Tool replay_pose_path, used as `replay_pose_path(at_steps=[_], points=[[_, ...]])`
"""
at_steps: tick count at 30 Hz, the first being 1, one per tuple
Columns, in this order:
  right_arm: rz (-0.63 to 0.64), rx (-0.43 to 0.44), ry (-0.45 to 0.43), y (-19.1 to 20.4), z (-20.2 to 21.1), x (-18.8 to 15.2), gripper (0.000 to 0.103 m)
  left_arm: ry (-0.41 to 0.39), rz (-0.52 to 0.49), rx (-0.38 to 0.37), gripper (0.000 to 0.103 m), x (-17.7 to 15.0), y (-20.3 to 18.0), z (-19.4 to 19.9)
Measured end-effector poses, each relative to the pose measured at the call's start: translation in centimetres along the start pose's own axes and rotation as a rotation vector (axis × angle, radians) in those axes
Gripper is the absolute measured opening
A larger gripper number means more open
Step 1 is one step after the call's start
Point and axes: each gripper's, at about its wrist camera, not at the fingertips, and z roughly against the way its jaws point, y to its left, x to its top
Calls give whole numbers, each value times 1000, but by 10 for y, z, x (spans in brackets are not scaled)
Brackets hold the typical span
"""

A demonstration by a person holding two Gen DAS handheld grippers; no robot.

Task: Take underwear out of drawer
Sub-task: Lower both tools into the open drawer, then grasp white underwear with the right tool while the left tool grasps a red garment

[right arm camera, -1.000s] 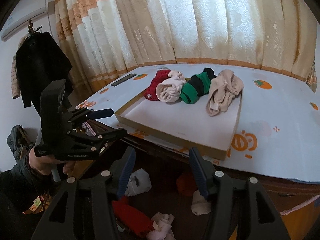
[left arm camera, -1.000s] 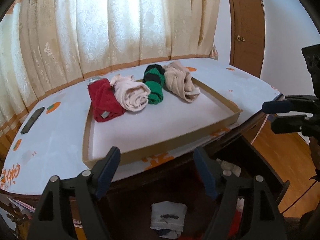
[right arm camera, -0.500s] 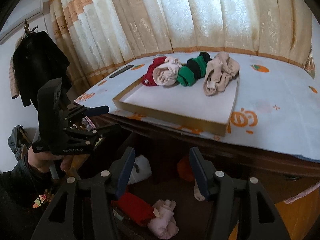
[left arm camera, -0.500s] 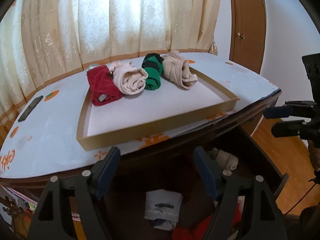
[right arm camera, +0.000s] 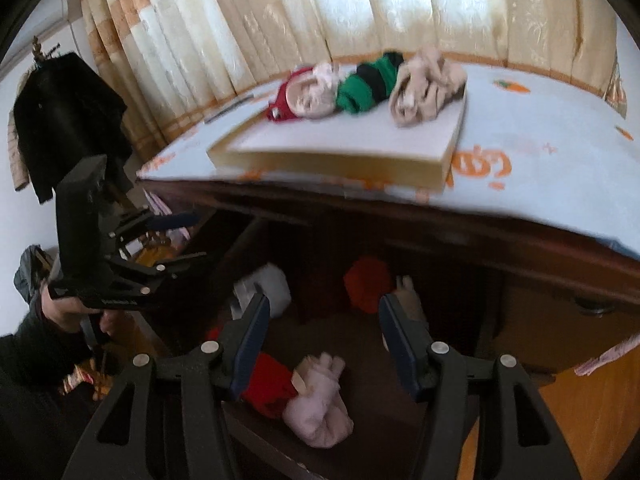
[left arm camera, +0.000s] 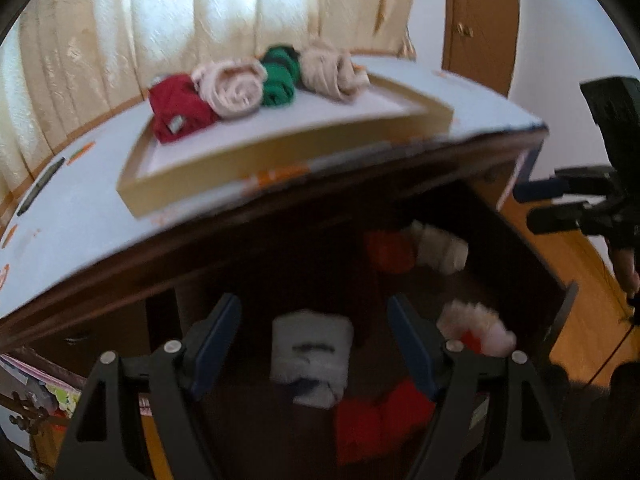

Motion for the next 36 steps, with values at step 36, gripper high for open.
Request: replay_pose_path(at_steps=[36], points=[[64, 109, 503, 6, -112, -59, 37, 141, -44, -31, 85, -28, 1, -21]])
